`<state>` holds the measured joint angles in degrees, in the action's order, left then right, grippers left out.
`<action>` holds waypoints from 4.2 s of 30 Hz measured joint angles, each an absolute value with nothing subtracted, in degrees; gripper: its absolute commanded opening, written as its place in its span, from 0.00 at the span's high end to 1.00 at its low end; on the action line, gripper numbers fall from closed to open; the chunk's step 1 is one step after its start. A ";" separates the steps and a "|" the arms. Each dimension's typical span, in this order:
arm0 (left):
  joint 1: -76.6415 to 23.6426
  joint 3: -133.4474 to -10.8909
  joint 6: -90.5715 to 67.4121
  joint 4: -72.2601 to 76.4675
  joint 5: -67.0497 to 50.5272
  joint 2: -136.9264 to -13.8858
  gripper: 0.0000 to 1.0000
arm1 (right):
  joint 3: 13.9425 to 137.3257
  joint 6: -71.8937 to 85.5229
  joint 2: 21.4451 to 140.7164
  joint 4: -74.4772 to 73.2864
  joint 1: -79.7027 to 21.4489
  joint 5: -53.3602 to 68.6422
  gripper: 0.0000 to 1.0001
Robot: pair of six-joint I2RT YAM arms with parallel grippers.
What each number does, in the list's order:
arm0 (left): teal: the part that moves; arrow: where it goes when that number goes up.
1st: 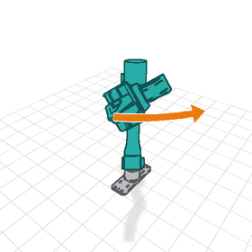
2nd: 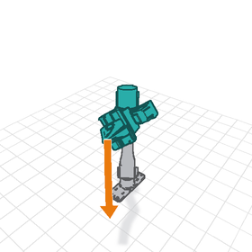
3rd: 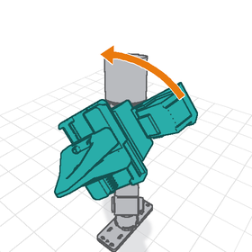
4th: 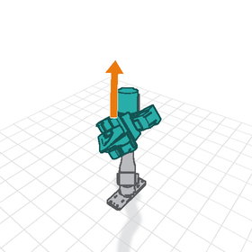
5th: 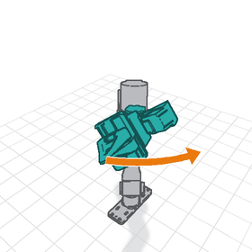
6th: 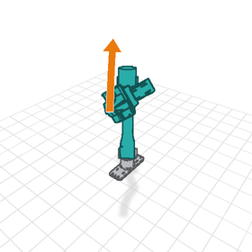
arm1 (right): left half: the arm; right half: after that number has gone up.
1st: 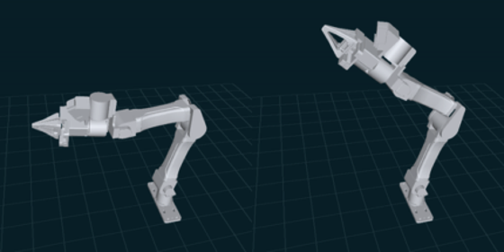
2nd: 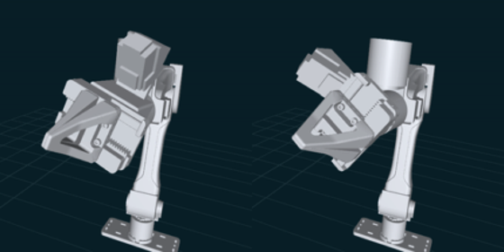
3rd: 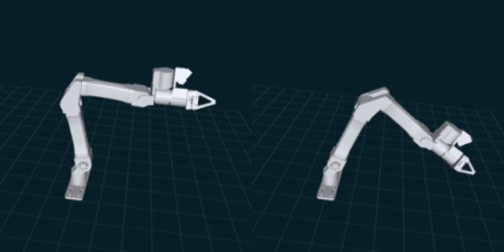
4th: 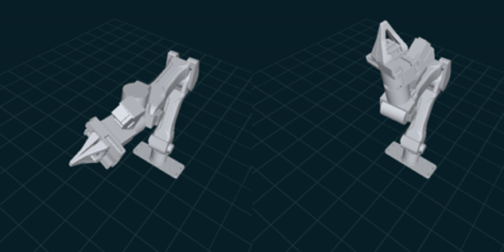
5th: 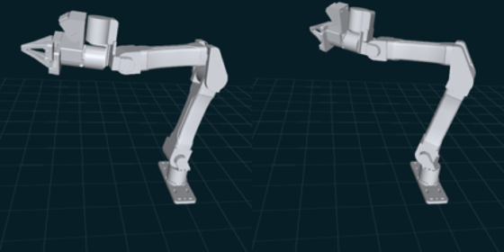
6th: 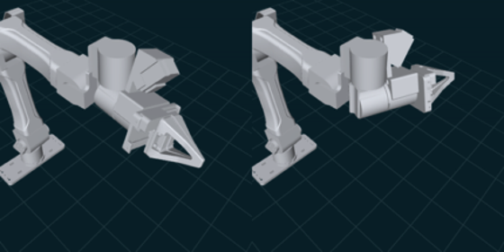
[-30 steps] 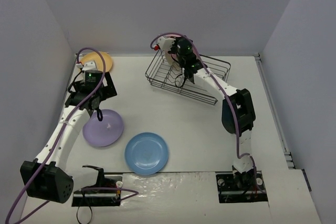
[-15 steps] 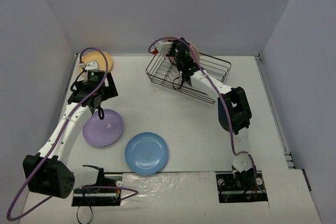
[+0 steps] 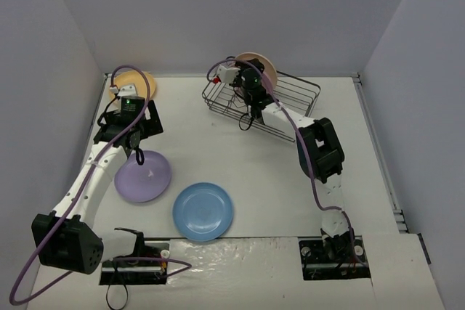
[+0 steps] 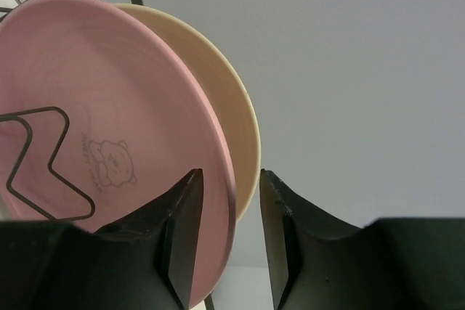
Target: Load the plates into the dish rack
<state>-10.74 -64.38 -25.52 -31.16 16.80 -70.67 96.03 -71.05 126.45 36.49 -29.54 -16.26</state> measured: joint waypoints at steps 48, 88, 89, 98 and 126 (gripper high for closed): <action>-10.74 -52.56 -46.76 -44.46 15.50 -54.18 0.03 | 55.37 22.29 90.20 -3.83 -55.28 9.19 0.16; -10.74 -60.37 -42.33 -39.11 17.86 -60.33 0.03 | 89.32 -37.32 91.62 22.99 -36.94 -32.23 1.00; -10.74 -60.41 -42.06 -38.79 17.83 -60.81 0.03 | 90.15 -40.57 93.67 24.42 -35.74 -32.00 1.00; -10.74 -61.00 -40.24 -36.97 18.09 -64.81 0.03 | 92.50 -61.25 108.56 29.28 -29.98 -19.92 1.00; -10.74 -61.67 -39.59 -36.70 21.47 -66.78 0.03 | 95.04 -81.30 118.96 37.18 -30.74 -13.41 1.00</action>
<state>-10.74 -61.67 -39.59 -36.70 21.47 -66.78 95.04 -81.30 118.96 37.18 -30.74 -13.41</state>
